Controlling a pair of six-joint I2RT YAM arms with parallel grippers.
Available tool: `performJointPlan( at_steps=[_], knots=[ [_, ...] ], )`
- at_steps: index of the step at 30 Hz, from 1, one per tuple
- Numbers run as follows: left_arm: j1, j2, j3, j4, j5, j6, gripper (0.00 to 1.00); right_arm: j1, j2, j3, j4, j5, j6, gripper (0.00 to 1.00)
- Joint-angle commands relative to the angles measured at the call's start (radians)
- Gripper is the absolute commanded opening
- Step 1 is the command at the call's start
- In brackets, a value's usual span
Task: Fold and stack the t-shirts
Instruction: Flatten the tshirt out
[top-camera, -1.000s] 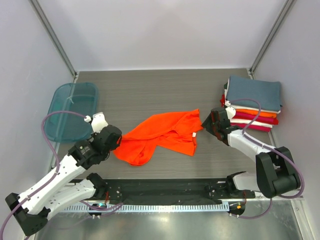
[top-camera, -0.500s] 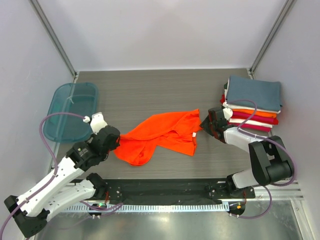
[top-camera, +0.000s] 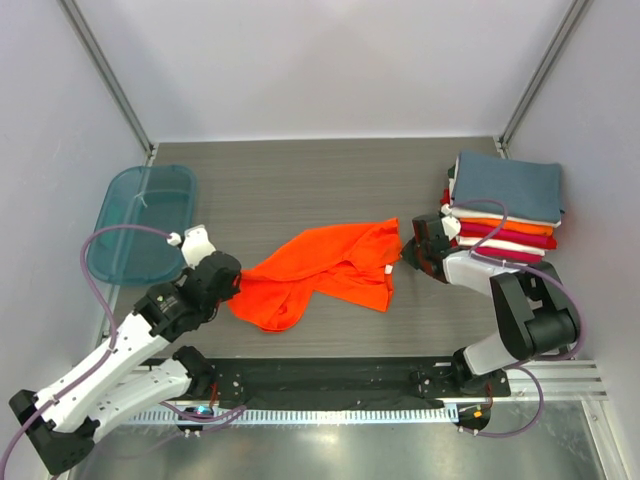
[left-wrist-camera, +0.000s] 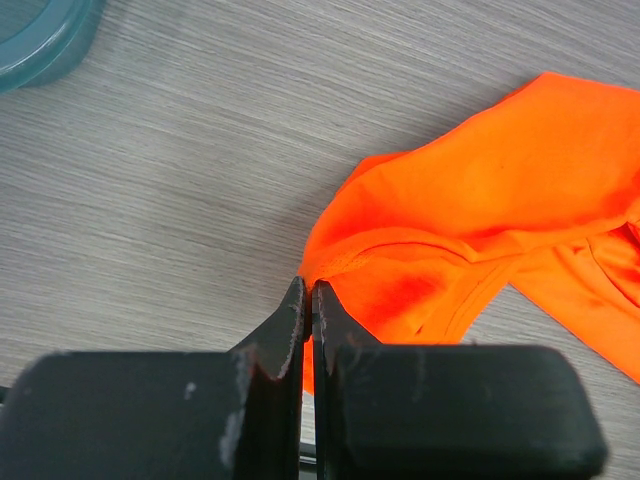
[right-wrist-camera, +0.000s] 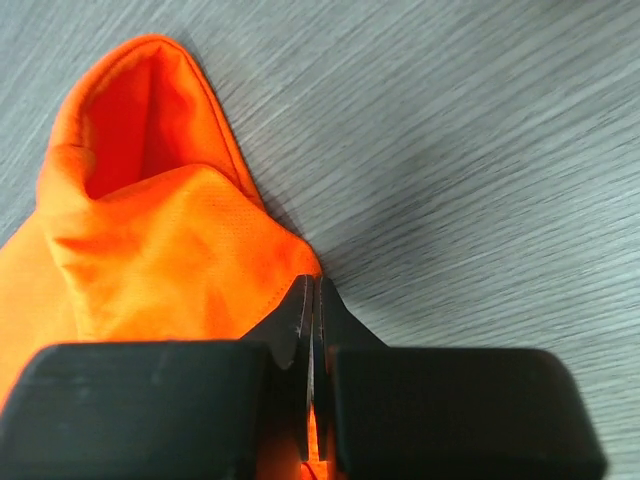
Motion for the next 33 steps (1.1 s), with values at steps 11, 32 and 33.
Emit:
performJointPlan(
  at_steps=[11,32,33],
  knots=[
    [0.05,0.138,0.119,0.077,-0.042,0.04,0.0,0.005,-0.212,0.33,-0.19,0.034,-0.181,0.01],
    [0.232,0.056,0.914,0.164,0.136,0.467,0.01,0.005,-0.718,0.953,-0.325,-0.062,-0.385,0.01],
    [0.234,0.031,0.925,0.16,0.138,0.471,0.0,0.005,-0.746,0.951,-0.343,-0.052,-0.391,0.01]
  ],
)
